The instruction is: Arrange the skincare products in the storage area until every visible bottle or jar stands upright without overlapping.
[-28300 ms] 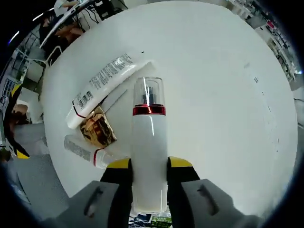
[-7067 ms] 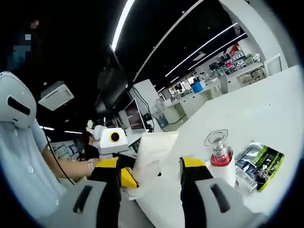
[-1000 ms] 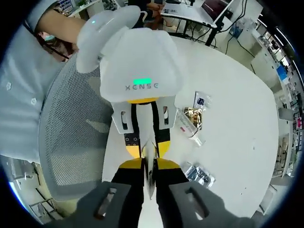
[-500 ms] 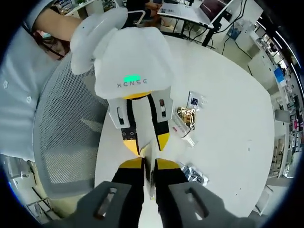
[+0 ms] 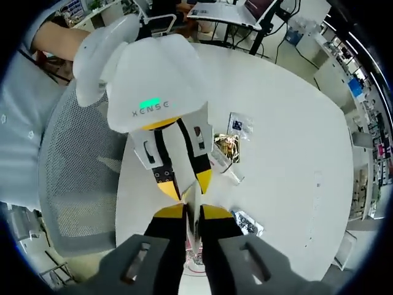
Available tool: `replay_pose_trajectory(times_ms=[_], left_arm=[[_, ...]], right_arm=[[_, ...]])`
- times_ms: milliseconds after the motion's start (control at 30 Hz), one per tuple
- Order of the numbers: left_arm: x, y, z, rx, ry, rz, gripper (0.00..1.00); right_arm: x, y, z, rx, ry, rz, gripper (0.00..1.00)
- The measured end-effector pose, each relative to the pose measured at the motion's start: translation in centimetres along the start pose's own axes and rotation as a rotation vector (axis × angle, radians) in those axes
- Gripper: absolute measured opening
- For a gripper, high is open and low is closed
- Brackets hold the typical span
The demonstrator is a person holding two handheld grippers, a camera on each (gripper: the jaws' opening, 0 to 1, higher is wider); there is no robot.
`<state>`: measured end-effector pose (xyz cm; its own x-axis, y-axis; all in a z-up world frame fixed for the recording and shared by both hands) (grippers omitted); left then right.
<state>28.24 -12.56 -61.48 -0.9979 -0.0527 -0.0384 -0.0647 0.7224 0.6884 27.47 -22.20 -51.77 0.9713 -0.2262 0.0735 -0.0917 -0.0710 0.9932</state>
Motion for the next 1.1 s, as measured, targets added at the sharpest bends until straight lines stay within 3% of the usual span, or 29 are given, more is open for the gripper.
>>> replay_pose_trajectory(times_ms=[767, 1100], left_arm=[[-0.55, -0.65, -0.27, -0.020, -0.005, 0.004, 0.18], [-0.39, -0.13, -0.22, -0.019, -0.006, -0.021, 0.17]], right_arm=[[0.43, -0.08, 0.37, -0.013, -0.016, 0.019, 0.10], [0.42, 0.05, 0.41, -0.015, -0.014, 0.049, 0.23]])
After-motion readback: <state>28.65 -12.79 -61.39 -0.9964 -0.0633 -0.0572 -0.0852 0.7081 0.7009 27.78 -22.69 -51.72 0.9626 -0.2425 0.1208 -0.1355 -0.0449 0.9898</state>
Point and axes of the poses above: the point that each gripper's makers call its tool centre point, and the gripper's own axes: y roughly backward along the fingers, x roughly to its right, z roughly out of its underside, the point moved 10 cm from there along y, roughly backward along the fingers, and after that the axes turned 10 degrees about -x, right-handed, at the moved point
